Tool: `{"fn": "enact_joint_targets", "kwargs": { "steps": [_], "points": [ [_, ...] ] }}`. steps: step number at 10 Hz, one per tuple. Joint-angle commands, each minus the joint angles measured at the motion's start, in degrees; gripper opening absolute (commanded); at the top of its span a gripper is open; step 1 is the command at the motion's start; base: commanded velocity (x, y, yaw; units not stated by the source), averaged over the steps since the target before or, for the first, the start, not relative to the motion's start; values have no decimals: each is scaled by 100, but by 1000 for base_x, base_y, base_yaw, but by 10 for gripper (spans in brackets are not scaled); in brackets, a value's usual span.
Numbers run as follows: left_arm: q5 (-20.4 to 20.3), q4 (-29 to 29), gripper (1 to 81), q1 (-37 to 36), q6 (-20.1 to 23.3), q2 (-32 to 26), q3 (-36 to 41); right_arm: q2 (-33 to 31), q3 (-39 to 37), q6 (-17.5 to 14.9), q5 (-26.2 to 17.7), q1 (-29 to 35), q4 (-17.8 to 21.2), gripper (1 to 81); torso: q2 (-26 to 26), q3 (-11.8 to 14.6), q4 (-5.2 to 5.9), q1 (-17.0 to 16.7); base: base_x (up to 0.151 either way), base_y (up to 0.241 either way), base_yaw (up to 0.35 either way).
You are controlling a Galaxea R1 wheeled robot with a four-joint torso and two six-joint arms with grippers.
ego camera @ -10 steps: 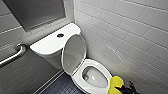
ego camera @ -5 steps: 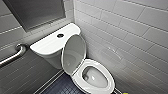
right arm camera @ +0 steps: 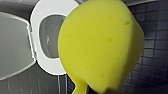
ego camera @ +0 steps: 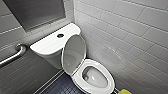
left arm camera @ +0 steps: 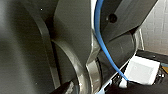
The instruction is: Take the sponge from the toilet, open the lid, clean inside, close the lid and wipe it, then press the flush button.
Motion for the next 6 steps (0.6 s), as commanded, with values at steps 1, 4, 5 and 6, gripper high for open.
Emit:
{"fn": "enact_joint_targets", "kwargs": {
  "steps": [1,4,5,6],
  "points": [
    [490,29,811,215,47,78,77,-133,285,-273,-873,911,-236,10,0,0,0,0,0,0,0],
    [499,20,811,197,47,201,-134,579,-207,-273,-1725,1790,-166,10,0,0,0,0,0,0,0],
    [490,20,811,197,47,219,-160,892,-434,-255,-2022,2133,-148,10,0,0,0,0,0,0,0],
    [490,29,811,179,47,219,-169,1227,-723,-238,-2356,2457,-148,10,0,0,0,0,0,0,0]
  ]
}}
